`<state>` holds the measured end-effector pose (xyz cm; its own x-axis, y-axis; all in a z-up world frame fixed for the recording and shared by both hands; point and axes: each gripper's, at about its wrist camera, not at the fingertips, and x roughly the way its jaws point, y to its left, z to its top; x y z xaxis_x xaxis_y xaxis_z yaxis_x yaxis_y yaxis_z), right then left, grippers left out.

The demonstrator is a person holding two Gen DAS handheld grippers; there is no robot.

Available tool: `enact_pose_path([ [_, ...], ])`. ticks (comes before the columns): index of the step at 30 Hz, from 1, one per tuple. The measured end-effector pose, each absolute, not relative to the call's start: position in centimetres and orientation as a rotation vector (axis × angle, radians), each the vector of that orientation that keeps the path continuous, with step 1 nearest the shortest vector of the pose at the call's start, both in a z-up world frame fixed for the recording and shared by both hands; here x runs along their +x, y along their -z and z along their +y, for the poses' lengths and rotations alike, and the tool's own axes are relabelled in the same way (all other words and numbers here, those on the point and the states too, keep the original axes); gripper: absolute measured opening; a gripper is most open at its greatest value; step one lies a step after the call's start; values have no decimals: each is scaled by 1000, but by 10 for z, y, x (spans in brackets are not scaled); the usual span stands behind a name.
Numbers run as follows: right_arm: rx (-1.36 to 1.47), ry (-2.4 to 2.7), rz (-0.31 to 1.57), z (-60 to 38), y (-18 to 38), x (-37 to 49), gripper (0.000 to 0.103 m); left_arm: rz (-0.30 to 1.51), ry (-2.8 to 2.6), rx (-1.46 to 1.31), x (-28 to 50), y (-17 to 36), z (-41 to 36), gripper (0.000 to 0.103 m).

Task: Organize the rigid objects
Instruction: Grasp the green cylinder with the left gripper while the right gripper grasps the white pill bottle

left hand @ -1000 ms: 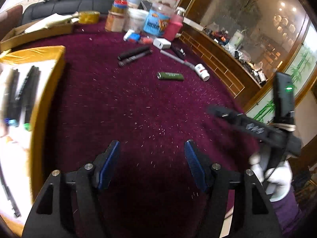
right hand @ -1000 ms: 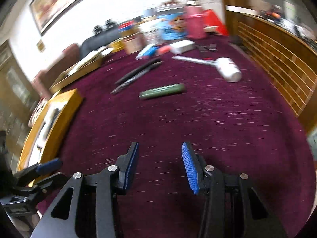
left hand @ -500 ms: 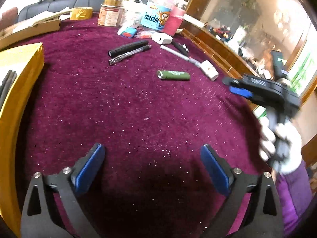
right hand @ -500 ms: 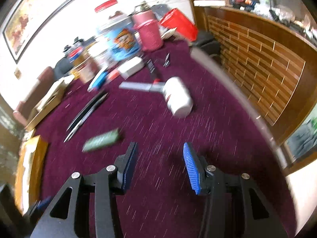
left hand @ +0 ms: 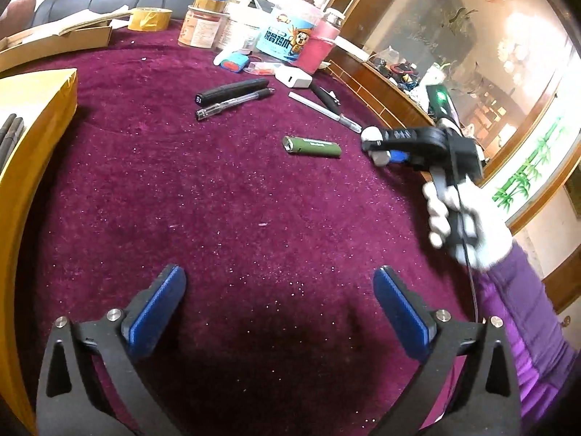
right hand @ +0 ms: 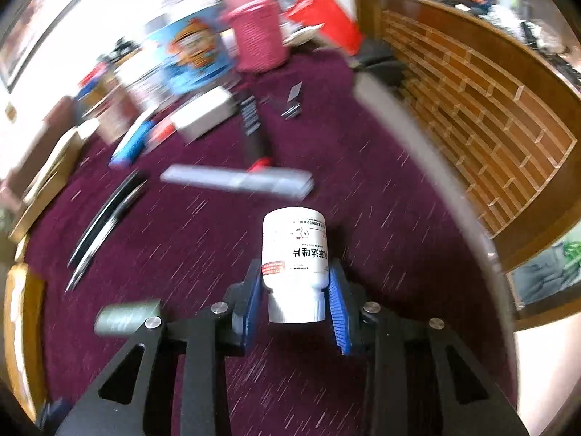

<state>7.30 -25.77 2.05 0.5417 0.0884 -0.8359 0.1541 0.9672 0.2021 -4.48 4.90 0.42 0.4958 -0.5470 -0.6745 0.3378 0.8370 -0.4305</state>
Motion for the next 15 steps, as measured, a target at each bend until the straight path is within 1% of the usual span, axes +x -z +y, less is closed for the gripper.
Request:
enact_pose_path([
  [4, 324, -103, 1027, -234, -18, 21, 31, 909, 571, -311, -43, -3, 56, 103],
  [8, 404, -99, 939, -233, -14, 3, 31, 974, 611, -275, -37, -6, 54, 103],
  [9, 426, -98, 902, -236, -11, 2, 31, 1001, 603, -255, -35, -8, 51, 102],
  [10, 441, -101, 883, -240, -10, 3, 31, 1027, 589, -234, -33, -11, 47, 99],
  [11, 461, -108, 866, -243, -9, 2, 31, 1019, 585, -199, -30, -18, 40, 95],
  [15, 487, -130, 848, -248, -8, 2, 31, 846, 546, 33, -20, -48, 5, 95],
])
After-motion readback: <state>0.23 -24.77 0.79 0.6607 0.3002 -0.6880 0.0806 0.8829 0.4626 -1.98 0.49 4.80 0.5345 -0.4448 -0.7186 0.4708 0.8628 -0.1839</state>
